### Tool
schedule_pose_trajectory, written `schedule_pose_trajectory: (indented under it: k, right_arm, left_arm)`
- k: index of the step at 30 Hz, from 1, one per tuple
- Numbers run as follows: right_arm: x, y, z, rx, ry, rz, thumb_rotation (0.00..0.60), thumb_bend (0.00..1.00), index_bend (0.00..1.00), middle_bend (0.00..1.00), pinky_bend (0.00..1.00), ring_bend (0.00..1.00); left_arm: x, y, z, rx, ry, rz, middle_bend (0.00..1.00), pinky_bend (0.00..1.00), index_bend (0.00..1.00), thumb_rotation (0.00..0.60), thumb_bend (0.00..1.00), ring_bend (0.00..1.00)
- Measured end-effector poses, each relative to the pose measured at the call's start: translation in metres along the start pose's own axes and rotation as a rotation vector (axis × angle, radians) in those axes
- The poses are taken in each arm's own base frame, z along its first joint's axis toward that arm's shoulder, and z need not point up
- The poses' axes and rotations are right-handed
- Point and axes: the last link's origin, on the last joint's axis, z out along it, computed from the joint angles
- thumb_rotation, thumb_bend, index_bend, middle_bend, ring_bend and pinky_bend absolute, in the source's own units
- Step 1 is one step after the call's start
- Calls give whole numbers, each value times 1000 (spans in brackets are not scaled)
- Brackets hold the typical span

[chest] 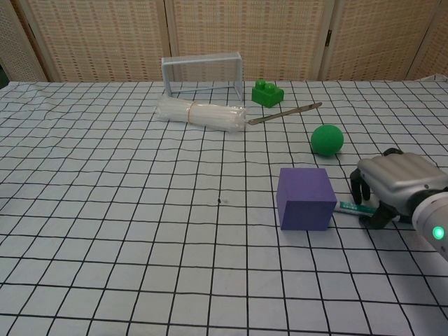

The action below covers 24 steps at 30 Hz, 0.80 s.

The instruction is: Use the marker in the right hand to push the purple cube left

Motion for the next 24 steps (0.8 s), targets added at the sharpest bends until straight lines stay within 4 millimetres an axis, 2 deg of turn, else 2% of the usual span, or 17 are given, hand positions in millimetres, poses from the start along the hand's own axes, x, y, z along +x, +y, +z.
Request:
schedule_pose_trajectory:
  k: [10,19,21,24]
  right_arm:
    - [1,-2,-4,12,12,-9,600,240,574,468,35,215]
    - [-4,-3,-5,14,-8,-35,600,241,572,471,42,220]
    - [-4,-4,-5,17,-6,-37,600,242,587,485,53,243]
    - [-3,-5,-5,22,5,-34,600,253,662,556,91,313]
  left_arm:
    - [0,0,1,-3,-2,-5,0,192,0,600,379,0]
    - [-1,0,1,-2,-3,-1,0,192,0,600,377,0]
    - [0,0,1,-2,-1,-1,0,192,0,600,377,0]
    - [0,0,1,-1,0,-4,0,192,0,600,377,0]
